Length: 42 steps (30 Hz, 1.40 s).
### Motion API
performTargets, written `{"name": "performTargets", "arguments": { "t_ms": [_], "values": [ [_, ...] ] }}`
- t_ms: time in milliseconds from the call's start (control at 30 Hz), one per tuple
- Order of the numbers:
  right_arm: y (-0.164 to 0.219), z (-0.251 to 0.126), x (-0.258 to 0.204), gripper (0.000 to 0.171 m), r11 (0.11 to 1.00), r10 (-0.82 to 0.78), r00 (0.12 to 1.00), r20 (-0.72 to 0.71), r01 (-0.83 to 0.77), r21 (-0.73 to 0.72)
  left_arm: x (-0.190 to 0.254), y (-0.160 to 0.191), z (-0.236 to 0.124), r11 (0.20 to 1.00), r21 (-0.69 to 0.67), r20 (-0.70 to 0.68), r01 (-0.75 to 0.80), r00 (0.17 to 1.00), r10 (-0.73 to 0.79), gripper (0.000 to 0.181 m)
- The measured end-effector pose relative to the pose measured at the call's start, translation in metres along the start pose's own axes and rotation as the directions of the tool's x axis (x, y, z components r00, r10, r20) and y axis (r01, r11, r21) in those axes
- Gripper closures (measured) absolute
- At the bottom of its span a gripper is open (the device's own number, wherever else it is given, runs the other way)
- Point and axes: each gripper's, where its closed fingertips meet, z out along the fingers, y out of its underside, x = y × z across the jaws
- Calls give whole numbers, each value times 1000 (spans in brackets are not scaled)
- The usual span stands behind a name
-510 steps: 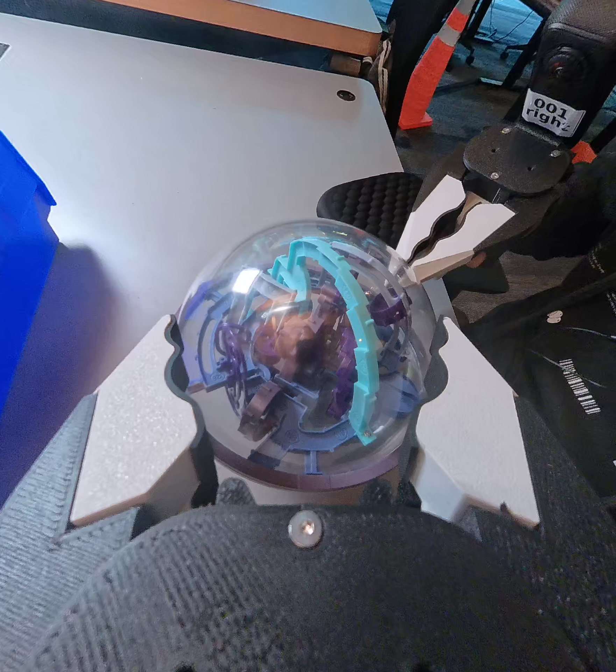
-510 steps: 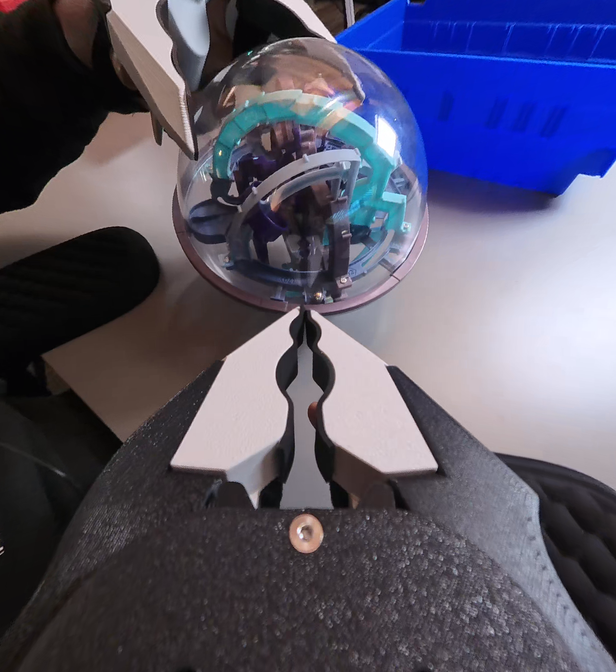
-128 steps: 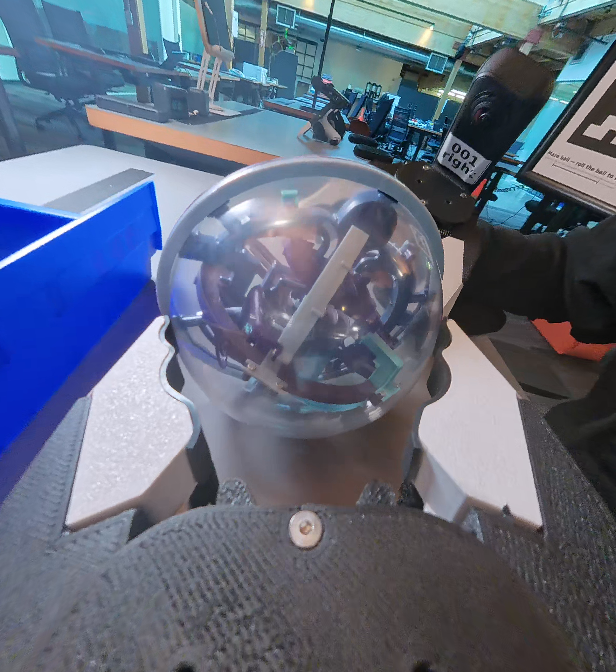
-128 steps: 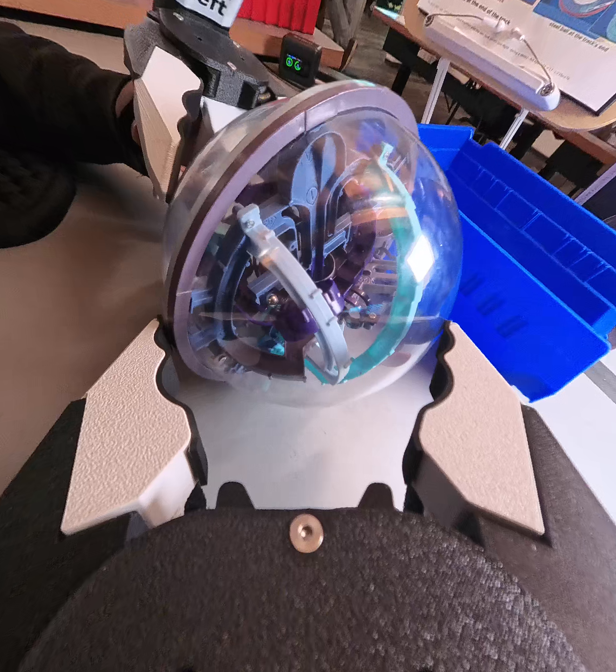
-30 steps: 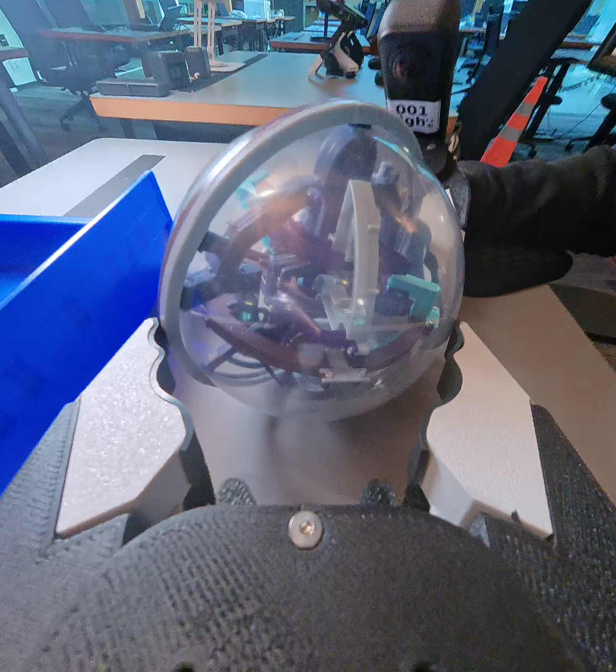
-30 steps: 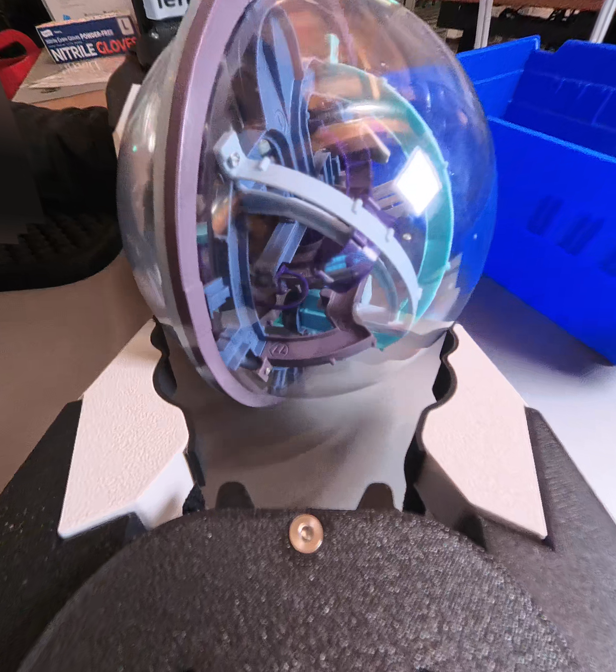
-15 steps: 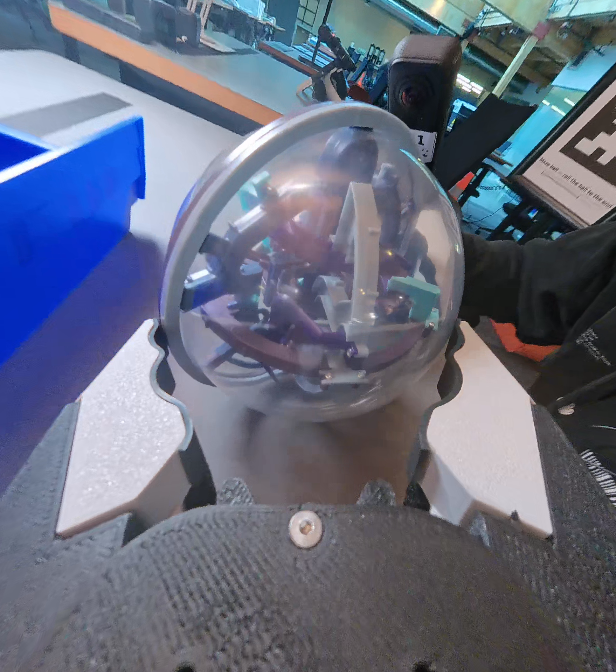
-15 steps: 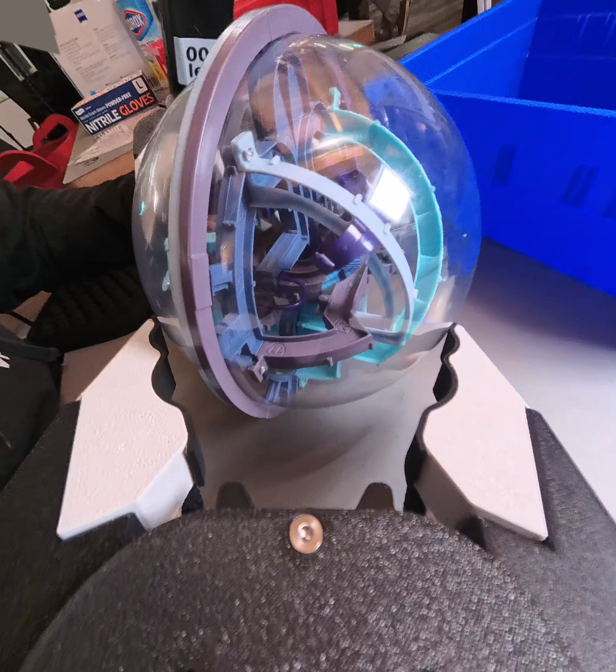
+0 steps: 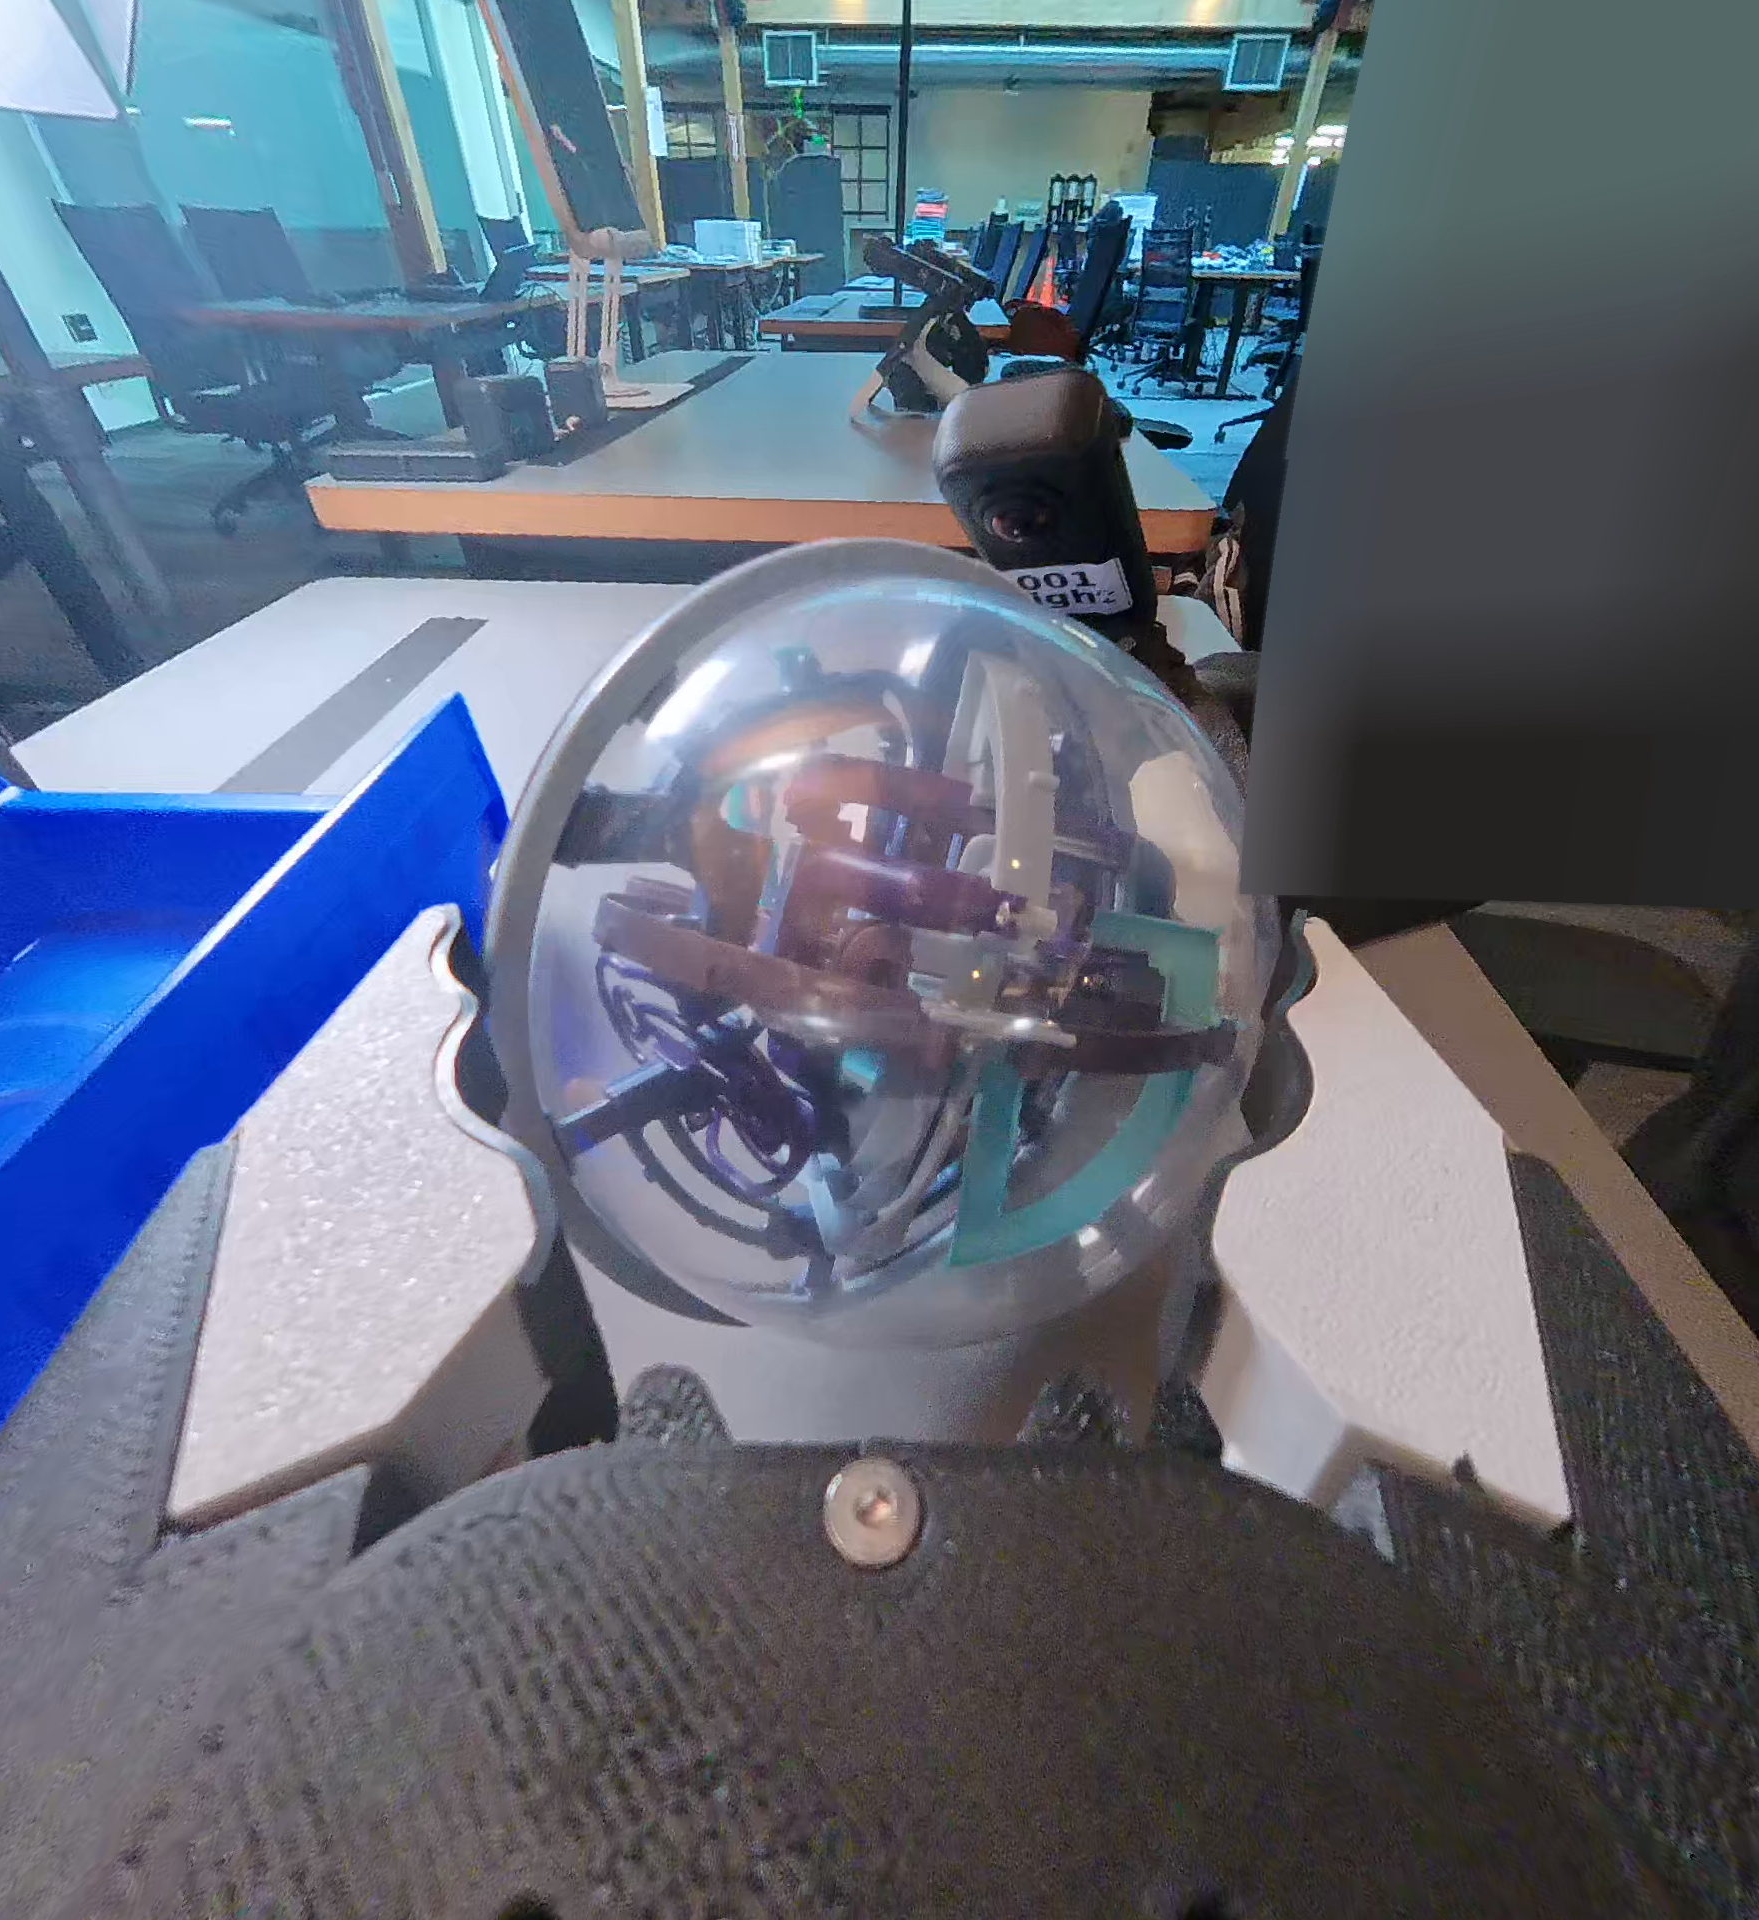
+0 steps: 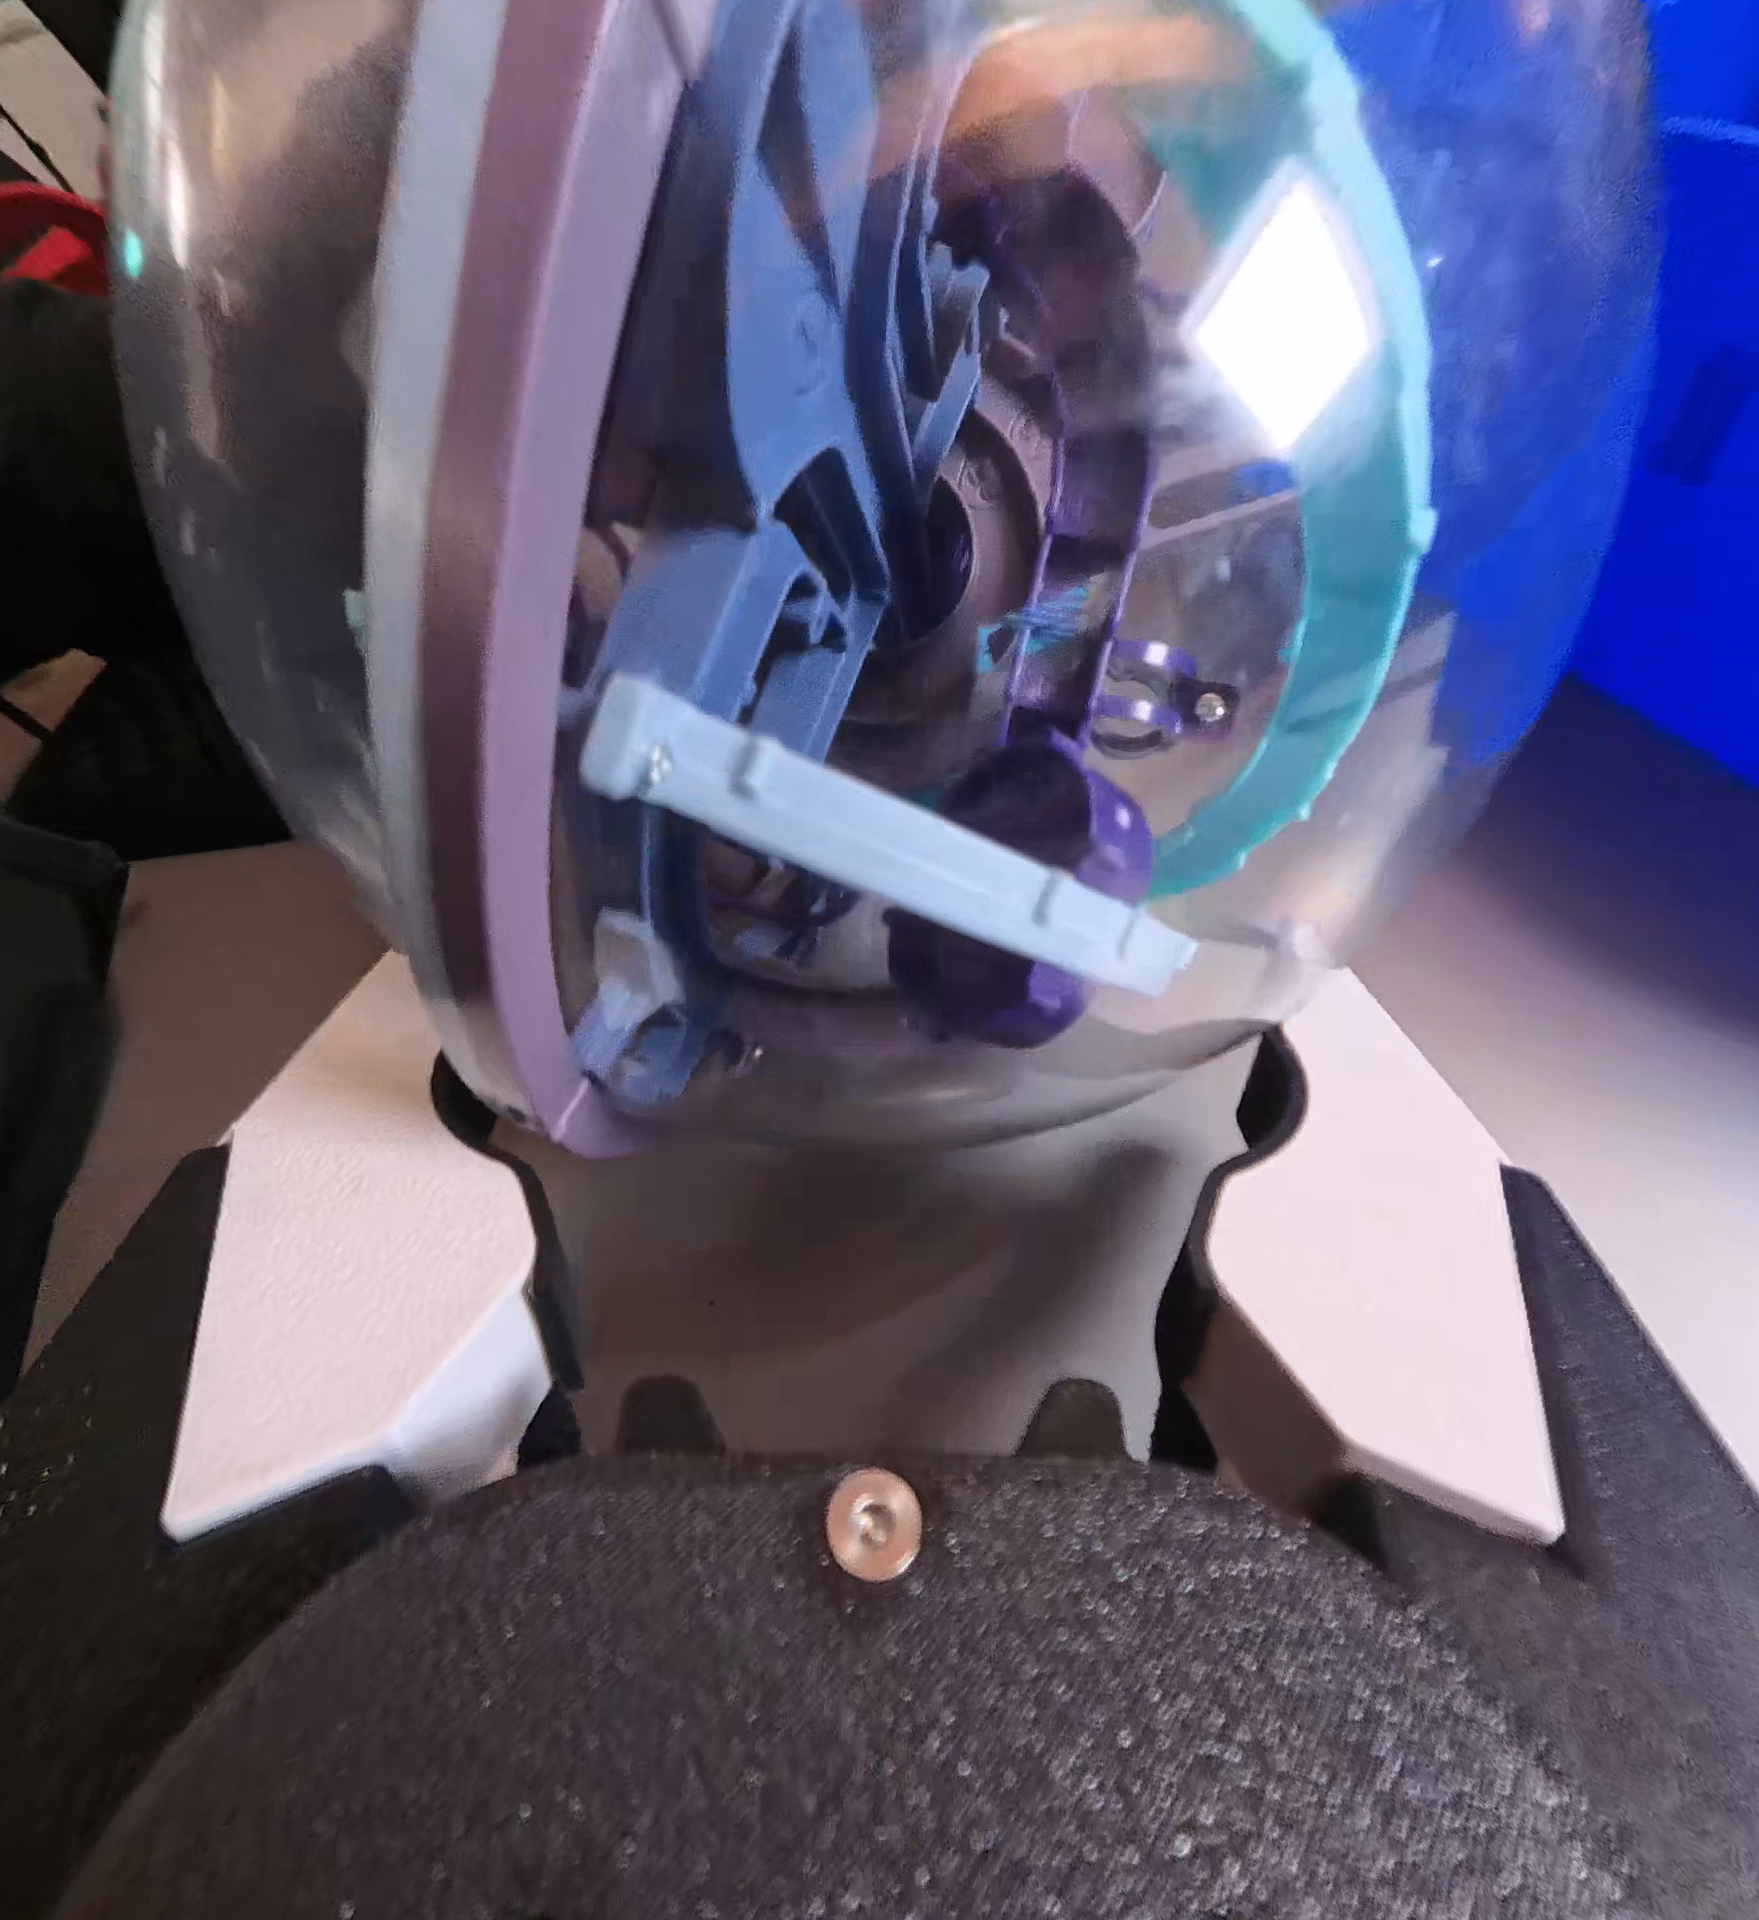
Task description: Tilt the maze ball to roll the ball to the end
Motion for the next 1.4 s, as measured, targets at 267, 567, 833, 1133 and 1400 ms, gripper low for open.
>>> {"name": "performTargets", "arguments": {
  "t_ms": [267,567,833,1133,1400],
  "values": [
    [24,7,0,36,988,-24,999,-23,20,-152,-5,0,3,986,-55,-21,156,987,-157,43],
    [21,-10,26,28,981,-117,979,-167,88,-171,-19,4,17,970,-67,-16,235,972,-236,49],
    [31,-7,21,35,975,-49,993,-103,25,-219,-23,-2,26,968,-76,-14,240,970,-242,54],
    [-61,-70,9,27,864,-503,804,-318,469,-181,-27,-8,47,966,-131,-12,225,973,-228,58],
    [-45,-53,34,30,780,-623,729,-282,553,-293,-21,-29,44,990,-53,-60,129,989,-132,36]
  ]
}}
